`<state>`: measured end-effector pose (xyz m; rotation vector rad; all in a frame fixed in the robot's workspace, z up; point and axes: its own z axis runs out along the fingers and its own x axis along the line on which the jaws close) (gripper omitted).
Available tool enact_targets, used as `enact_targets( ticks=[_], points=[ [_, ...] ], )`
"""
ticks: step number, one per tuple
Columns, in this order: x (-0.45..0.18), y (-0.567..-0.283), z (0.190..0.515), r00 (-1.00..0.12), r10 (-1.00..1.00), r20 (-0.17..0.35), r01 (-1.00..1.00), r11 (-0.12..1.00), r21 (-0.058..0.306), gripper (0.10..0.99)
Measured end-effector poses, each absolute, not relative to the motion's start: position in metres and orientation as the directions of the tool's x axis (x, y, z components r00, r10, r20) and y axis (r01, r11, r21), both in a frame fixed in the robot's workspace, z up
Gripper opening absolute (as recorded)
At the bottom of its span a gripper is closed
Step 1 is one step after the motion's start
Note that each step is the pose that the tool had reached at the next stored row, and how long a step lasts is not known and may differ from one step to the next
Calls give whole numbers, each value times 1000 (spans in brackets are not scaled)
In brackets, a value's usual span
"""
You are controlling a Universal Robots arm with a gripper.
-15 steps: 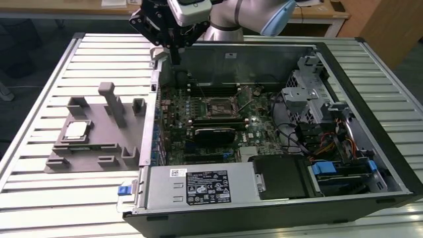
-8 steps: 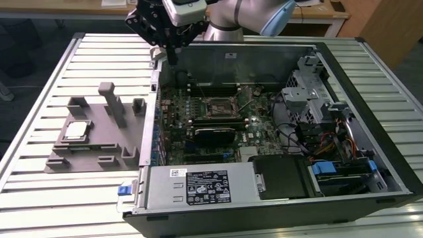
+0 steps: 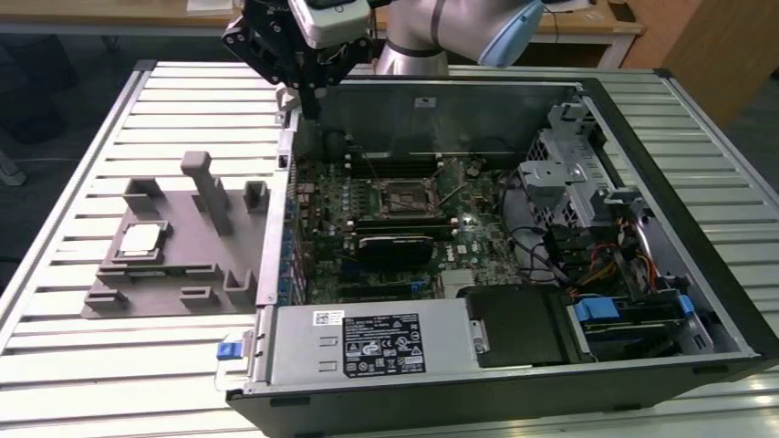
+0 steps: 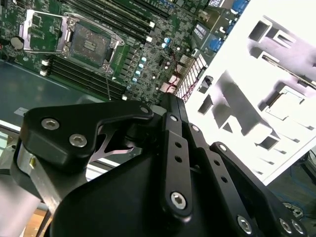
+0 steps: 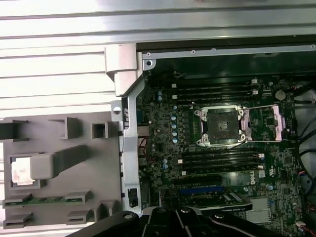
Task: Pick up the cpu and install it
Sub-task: 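Reach for the cpu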
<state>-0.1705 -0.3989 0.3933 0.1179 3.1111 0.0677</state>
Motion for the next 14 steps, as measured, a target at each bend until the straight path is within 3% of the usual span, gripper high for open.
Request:
enact_targets(
  ticks=[14],
  points=[
    [-182, -399, 393, -997, 76, -26, 75, 996, 45, 106]
  ],
)
